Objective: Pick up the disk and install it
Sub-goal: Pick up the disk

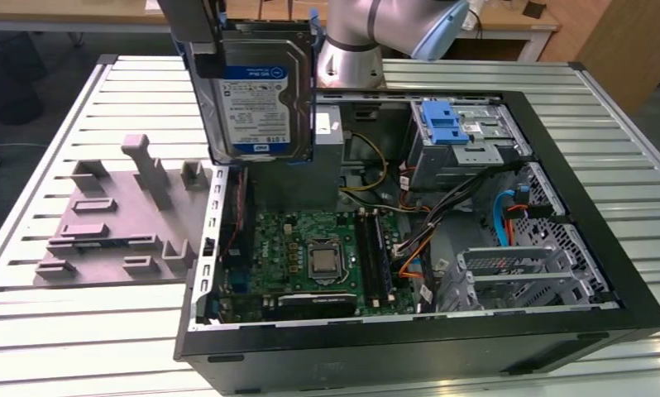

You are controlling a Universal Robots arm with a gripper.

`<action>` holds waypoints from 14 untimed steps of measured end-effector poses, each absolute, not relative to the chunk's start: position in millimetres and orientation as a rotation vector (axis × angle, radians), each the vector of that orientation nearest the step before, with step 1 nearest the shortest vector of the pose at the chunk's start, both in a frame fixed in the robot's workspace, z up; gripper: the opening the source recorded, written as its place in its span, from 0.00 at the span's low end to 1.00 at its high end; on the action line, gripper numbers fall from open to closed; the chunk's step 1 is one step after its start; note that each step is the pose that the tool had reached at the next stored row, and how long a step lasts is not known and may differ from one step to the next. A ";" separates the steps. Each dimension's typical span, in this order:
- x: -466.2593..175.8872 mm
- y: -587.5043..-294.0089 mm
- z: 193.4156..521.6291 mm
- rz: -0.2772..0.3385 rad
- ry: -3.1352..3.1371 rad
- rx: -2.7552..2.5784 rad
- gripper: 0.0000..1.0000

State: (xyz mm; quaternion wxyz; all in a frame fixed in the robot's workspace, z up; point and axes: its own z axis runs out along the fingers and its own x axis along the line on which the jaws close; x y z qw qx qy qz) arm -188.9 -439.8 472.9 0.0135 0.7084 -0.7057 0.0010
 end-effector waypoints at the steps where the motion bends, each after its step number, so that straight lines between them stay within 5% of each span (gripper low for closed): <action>1: -188.1 -439.9 472.8 0.003 -2.198 2.206 0.36; 14: -177.9 -441.2 471.7 0.003 -2.198 2.206 0.36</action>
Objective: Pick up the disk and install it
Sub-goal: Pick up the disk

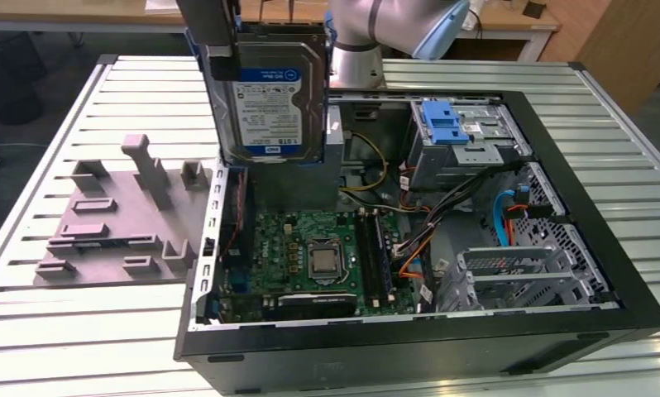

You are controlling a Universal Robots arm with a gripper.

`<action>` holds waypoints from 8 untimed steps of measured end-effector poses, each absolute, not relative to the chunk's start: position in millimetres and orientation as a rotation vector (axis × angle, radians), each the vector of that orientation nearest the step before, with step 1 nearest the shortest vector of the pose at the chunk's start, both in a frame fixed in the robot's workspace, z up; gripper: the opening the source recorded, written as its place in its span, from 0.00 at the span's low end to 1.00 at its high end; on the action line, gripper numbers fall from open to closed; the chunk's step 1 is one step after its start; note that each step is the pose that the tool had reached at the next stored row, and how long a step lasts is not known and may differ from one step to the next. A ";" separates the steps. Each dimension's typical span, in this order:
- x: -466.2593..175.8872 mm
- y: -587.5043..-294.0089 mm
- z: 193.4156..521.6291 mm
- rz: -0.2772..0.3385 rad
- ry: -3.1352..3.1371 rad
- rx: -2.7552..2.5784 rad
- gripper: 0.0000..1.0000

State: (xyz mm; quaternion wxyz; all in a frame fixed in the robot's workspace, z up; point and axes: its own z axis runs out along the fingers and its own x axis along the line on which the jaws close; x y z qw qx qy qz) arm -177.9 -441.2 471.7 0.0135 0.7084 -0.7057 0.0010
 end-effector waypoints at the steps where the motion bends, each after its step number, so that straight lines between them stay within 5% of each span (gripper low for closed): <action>1: -177.1 -441.3 471.5 0.003 -2.198 2.206 0.36; 8: -171.2 -442.1 470.8 0.003 -2.198 2.206 0.36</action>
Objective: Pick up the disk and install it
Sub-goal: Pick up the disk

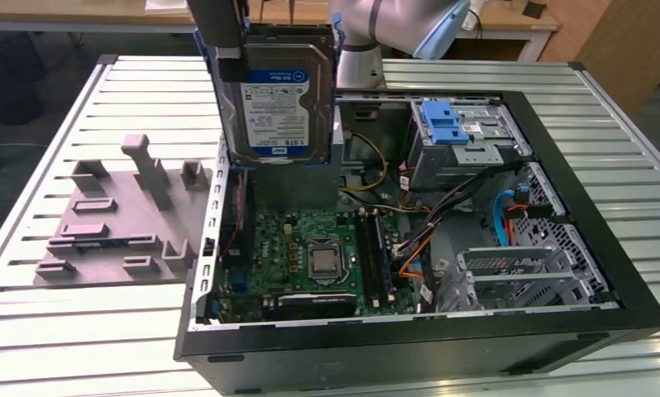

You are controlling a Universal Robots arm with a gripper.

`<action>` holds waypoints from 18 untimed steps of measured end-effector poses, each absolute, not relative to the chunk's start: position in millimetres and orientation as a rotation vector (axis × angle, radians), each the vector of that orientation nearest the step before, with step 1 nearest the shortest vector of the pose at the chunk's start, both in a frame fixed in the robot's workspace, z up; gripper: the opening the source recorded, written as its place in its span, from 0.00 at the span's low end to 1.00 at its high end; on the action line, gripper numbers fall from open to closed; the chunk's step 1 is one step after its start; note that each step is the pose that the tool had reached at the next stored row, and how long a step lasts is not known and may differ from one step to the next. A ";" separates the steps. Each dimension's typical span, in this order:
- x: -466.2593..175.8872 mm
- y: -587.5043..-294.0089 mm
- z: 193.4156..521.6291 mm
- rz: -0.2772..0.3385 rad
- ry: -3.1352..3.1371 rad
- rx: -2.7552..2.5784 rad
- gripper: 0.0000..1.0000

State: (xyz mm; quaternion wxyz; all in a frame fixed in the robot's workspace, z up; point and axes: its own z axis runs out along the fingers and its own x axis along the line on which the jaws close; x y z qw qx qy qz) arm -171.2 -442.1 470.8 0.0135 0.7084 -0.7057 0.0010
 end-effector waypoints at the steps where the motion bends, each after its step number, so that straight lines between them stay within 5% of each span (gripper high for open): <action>1: -170.4 -442.3 470.7 0.003 -2.198 2.206 0.36; 18: -153.2 -443.8 469.1 0.003 -2.198 2.207 0.36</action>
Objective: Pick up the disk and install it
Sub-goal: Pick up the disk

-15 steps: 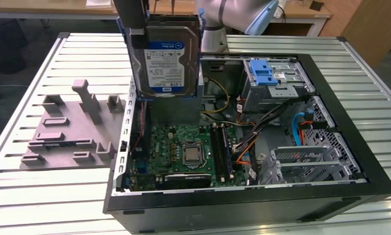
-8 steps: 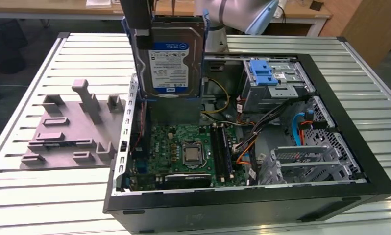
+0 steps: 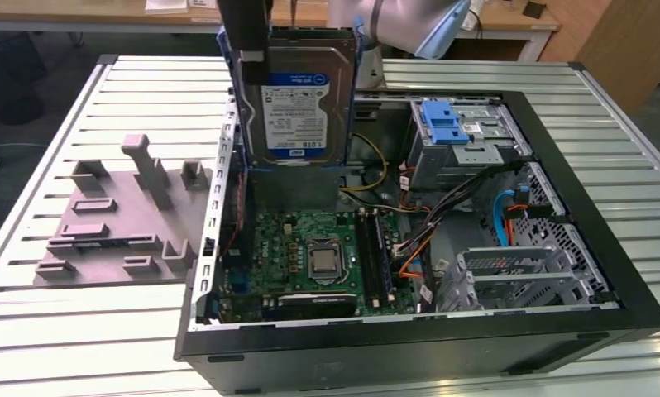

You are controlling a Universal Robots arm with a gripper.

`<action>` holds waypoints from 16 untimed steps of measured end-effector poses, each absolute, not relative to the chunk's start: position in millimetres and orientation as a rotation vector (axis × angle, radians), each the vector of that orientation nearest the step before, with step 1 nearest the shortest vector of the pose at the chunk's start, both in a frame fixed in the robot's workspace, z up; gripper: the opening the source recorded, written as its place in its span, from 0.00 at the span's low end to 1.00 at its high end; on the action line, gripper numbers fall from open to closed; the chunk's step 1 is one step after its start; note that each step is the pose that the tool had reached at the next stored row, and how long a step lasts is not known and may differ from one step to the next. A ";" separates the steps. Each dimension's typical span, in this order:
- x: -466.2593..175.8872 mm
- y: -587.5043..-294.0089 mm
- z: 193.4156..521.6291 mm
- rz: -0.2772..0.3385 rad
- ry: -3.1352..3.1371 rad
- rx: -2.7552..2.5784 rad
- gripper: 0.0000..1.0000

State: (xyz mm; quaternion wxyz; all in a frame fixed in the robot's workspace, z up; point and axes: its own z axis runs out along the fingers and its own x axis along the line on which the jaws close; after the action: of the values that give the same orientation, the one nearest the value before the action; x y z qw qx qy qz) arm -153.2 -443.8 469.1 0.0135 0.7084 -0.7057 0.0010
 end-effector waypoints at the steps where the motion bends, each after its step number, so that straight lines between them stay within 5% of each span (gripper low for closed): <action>1: -152.2 -443.9 469.0 0.003 -2.198 2.207 0.36; 16: -131.5 -450.6 467.1 -0.026 -2.211 2.220 0.36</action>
State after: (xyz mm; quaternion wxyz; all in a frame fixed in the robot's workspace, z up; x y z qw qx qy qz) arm -131.5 -450.6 467.1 0.0043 0.7084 -0.7057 -0.0082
